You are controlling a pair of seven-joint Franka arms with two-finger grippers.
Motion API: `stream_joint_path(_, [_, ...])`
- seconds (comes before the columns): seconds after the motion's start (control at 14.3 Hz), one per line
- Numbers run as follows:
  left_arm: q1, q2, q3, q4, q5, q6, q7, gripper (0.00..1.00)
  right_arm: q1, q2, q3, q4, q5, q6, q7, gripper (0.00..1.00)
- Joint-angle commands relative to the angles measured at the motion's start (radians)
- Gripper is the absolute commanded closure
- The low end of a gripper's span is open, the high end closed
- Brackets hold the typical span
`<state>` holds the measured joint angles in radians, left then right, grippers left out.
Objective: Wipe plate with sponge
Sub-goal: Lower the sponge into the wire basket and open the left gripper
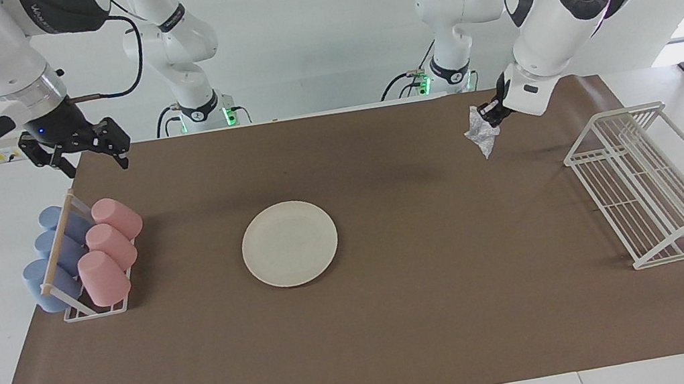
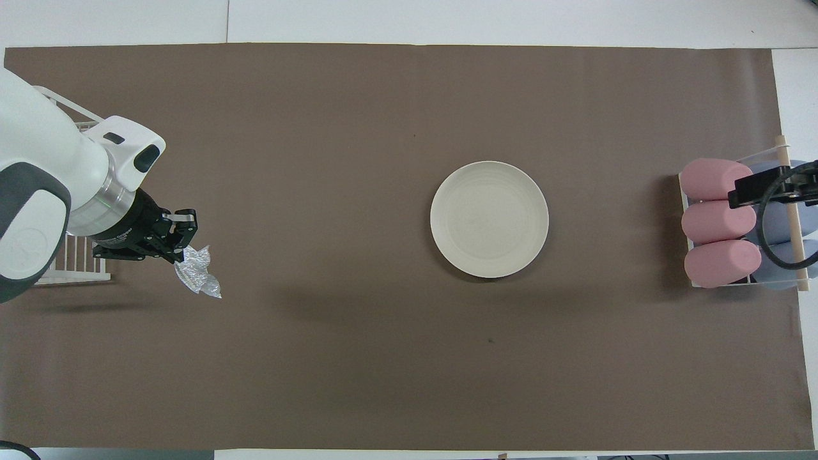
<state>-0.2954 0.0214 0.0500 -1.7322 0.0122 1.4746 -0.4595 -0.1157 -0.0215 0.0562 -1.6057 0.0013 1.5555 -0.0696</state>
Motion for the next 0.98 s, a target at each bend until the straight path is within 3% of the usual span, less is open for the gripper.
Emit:
stream_joint_path(0.0, [-0.01, 0.06, -0.004, 0.088, 0.16, -0.098, -0.019, 1.0, 0.008, 0.0, -0.009, 0.003, 0.023, -0.005, 0.022, 0.0])
stream_joint_path(0.56, [-0.053, 0.13, -0.009, 0.117, 0.608, -0.18, -0.019, 1.0, 0.005, -0.002, -0.003, 0.003, 0.025, -0.006, 0.086, 0.0])
stream_joint_path(0.91, [-0.068, 0.189, -0.013, 0.114, 0.909, -0.143, -0.018, 1.0, 0.01, 0.0, -0.003, 0.01, 0.026, -0.009, 0.094, 0.0])
